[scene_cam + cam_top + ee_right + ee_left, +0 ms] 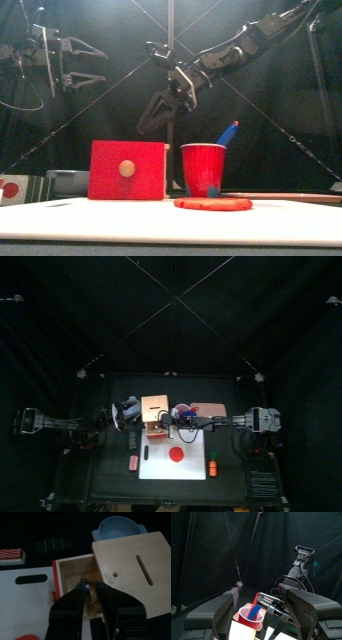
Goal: Get the cutter from the drawer then cut the dough then place the extra dough in the bowl
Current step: Place the cutter on the board
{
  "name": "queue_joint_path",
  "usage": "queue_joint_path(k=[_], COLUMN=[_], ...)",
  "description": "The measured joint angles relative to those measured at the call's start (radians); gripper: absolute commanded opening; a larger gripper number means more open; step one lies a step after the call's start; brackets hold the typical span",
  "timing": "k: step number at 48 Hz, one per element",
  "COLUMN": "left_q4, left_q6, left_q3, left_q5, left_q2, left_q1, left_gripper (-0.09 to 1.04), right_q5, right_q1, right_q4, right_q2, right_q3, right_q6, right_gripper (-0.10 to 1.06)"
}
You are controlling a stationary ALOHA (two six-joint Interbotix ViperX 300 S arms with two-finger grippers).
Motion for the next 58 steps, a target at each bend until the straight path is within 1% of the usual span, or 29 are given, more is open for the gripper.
queue_joint_path(k=[16,19,35,38,45,51,53,58], left_q4=[0.009,0.011,0.002,0.002,0.0,0.0,0.0,-0.002], left_q6=[0.0,0.0,0.0,0.0,0.0,0.0,0.0,0.0], left_q3=[0.003,0.003,0.006,0.006,0.006,0.009,0.009,0.009], left_q5=[0.034,0.04,0.058,0.058,0.06,0.06,0.058,0.06], left_q2=[-0.002,-0.002,-0.002,-0.002,-0.002,-0.002,-0.002,-0.002], left_q1=[0.012,0.014,0.014,0.014,0.015,0.015,0.015,0.015], left_gripper=[0.97,0.97,0.97,0.97,0.97,0.97,0.97,0.97], right_q5=[0.055,0.064,0.072,0.074,0.078,0.078,0.078,0.092], right_q1=[0.003,0.005,0.008,0.008,0.006,0.006,0.008,0.023], right_q4=[-0.002,-0.003,-0.006,-0.008,-0.009,-0.018,-0.028,-0.064], right_q2=[0.066,0.072,0.104,0.107,0.112,0.112,0.112,0.1], right_q3=[-0.057,-0.061,-0.071,-0.072,-0.072,-0.078,-0.083,-0.095], right_q6=[-0.002,-0.009,-0.012,-0.012,-0.017,-0.017,-0.02,-0.018], right_gripper=[0.76,0.76,0.74,0.7,0.54,0.43,0.41,0.4])
